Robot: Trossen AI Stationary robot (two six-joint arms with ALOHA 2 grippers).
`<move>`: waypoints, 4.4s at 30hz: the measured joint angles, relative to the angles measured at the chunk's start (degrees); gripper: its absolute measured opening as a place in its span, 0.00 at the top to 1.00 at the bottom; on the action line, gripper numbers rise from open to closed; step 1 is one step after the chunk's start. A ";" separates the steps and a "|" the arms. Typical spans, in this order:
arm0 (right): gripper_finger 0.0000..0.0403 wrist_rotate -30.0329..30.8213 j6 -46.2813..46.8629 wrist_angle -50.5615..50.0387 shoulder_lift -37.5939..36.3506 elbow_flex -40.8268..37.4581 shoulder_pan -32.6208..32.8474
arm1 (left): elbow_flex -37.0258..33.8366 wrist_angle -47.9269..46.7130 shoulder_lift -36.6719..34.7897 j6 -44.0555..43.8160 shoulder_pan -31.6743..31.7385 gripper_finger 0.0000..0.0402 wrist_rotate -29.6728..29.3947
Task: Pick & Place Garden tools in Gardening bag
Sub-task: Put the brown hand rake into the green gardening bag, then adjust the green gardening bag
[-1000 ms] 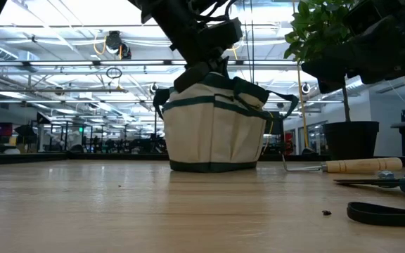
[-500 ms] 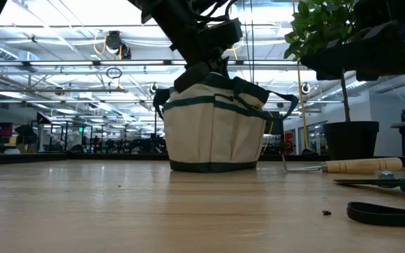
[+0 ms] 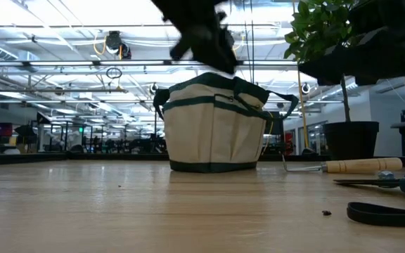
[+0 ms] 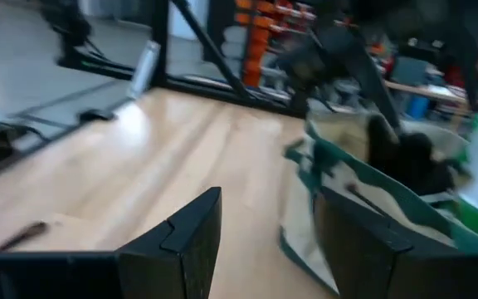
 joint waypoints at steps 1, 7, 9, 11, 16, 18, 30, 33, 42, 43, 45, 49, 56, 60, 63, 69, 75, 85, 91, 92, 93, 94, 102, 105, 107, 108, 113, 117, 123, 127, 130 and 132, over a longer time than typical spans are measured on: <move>0.55 1.45 -0.03 -0.89 0.00 0.00 0.00 | 0.00 -0.16 -1.10 -0.01 -0.79 0.52 -0.02; 0.55 5.48 1.47 -8.09 0.00 0.00 -0.02 | 0.02 -2.46 -9.90 -2.30 -5.57 0.58 -1.97; 0.55 5.41 3.36 -11.28 0.00 0.00 0.00 | 0.04 -3.81 -12.71 -4.42 -6.69 0.60 -2.71; 0.55 5.34 5.87 -14.78 -0.02 0.00 0.00 | 0.02 -7.22 -15.41 -7.69 -7.64 0.62 -2.89; 0.55 5.32 15.02 -21.64 0.02 0.04 0.00 | 0.02 -12.78 -20.23 -16.80 -8.84 0.65 -2.89; 0.55 5.23 18.53 -24.75 0.00 0.03 0.00 | 0.02 -15.09 -21.32 -19.23 -9.13 0.66 -2.89; 0.55 5.68 29.55 -39.20 -0.04 0.07 0.04 | -0.05 -18.91 -20.73 -21.12 -8.94 0.67 -2.91; 0.55 6.84 28.71 -40.40 -0.04 0.07 0.04 | -0.05 -18.74 -20.89 -21.21 -8.90 0.67 -2.92; 0.83 7.40 28.25 -43.27 -0.09 0.13 0.00 | -0.04 -18.76 -20.83 -21.27 -8.92 0.67 -2.93; 0.86 7.38 28.22 -43.31 -0.09 0.13 0.00 | -0.04 -18.76 -20.82 -21.27 -9.02 0.67 -2.93; 0.86 7.31 28.21 -43.31 -0.09 0.13 0.00 | -0.04 -18.74 -20.84 -21.23 -9.12 0.67 -2.93; 0.86 6.67 25.72 -41.26 -0.02 0.06 0.00 | -0.04 -18.77 -21.03 -20.75 -9.64 0.67 -2.91; 0.86 -0.78 16.85 -24.79 0.02 -0.07 0.02 | -0.02 -20.36 -21.21 -20.75 -11.09 0.67 -2.93; 0.86 -6.02 15.37 -15.67 0.02 1.23 0.01 | -0.02 -22.45 -21.24 -18.24 -11.84 0.67 -4.08; 0.86 -8.28 11.36 -18.63 0.02 5.97 0.02 | -0.02 -23.01 -21.24 -16.66 -12.13 0.67 -8.40; 0.86 -4.83 0.67 -41.81 0.09 22.18 -0.89 | -0.02 -25.79 -21.71 -14.28 -11.97 0.67 -15.59; 0.86 -5.41 -7.51 -55.54 0.06 34.56 -4.87 | 0.06 -29.66 -26.07 -15.83 -11.64 0.67 -14.67; 0.86 -18.29 -20.26 -60.60 10.46 45.98 -16.61 | 0.02 -31.22 -37.06 -18.05 -11.42 0.67 -12.94; 0.86 -23.42 -27.01 -60.78 17.08 48.68 -23.50 | 0.02 -32.10 -39.42 -19.53 -11.33 0.67 -12.85; 0.86 -23.39 -27.63 -61.15 17.62 48.66 -24.58 | 0.02 -32.52 -39.42 -20.23 -11.33 0.67 -12.87; 0.86 -23.38 -28.34 -61.20 18.11 48.65 -25.54 | 0.02 -33.47 -39.36 -20.76 -11.33 0.67 -12.81; 0.86 -23.27 -28.85 -61.79 18.36 48.65 -26.43 | 0.01 -34.75 -39.22 -21.23 -11.36 0.67 -12.70; 0.86 -23.27 -33.88 -70.17 16.53 48.59 -30.35 | -0.04 -40.78 -38.12 -25.88 -11.48 0.67 -11.57; 0.86 -23.47 -37.35 -71.84 16.46 48.59 -30.11 | -0.04 -40.56 -38.02 -25.66 -11.48 0.67 -11.45; 0.86 -24.50 -39.19 -72.18 16.68 48.59 -29.75 | -0.04 -40.54 -37.98 -25.61 -11.48 0.67 -11.43; 0.86 -25.73 -40.10 -72.08 17.19 48.59 -29.51 | -0.04 -40.54 -38.02 -25.63 -11.48 0.67 -11.43; 0.86 -30.14 -43.27 -69.85 19.80 48.59 -28.18 | -0.04 -40.51 -38.02 -25.65 -11.48 0.67 -11.43; 0.85 -30.72 -45.26 -66.32 22.14 48.59 -27.98 | -0.03 -40.43 -38.02 -25.65 -11.48 0.67 -11.43; 0.76 -30.65 -42.83 -62.68 24.61 48.59 -27.98 | -0.04 -40.34 -38.02 -25.87 -11.48 0.67 -11.43; 0.70 -30.42 -37.78 -60.70 24.59 48.54 -27.98 | -0.02 -40.39 -38.02 -25.85 -11.48 0.67 -11.43; 0.67 -30.40 -37.69 -60.64 24.59 48.54 -27.96 | -0.03 -40.43 -38.02 -25.83 -11.48 0.67 -11.43; 0.66 -29.98 -37.84 -60.82 24.13 48.54 -27.96 | -0.04 -40.50 -38.02 -25.85 -11.48 0.67 -11.43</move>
